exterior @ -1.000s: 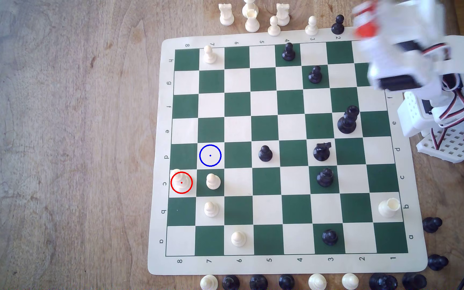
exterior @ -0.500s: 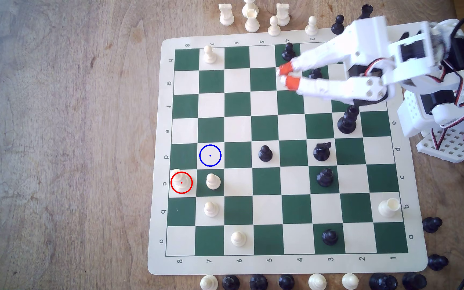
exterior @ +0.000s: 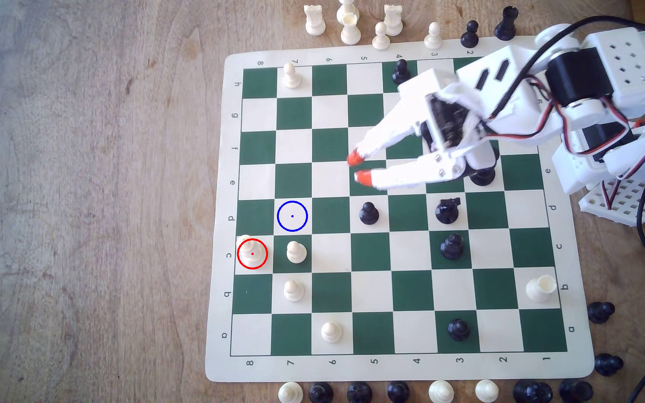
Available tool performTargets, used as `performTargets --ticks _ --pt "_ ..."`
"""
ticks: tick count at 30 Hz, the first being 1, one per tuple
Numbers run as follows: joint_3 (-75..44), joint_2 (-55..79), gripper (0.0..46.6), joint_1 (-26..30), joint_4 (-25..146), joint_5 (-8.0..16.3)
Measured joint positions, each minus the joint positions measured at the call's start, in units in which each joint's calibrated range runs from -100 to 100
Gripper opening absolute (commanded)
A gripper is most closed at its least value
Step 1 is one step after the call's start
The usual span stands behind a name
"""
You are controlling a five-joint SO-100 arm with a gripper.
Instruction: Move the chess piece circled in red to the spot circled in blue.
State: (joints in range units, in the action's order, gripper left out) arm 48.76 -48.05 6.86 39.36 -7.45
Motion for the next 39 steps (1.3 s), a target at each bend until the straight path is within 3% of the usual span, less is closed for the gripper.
performTargets --ticks 2,5,12,19,30,39 --pt "-3.07 2.85 5.3 0.59 1.91 1.12" --pt "-9.40 7.88 8.6 1.92 2.95 5.08" --pt "-22.86 20.28 13.1 2.65 4.06 8.45" --pt "-29.01 30.25 13.9 1.11 4.86 9.82" --pt "-52.15 53.20 15.7 1.18 9.72 10.84" --pt "-54.86 59.15 16.5 -0.74 9.72 10.65"
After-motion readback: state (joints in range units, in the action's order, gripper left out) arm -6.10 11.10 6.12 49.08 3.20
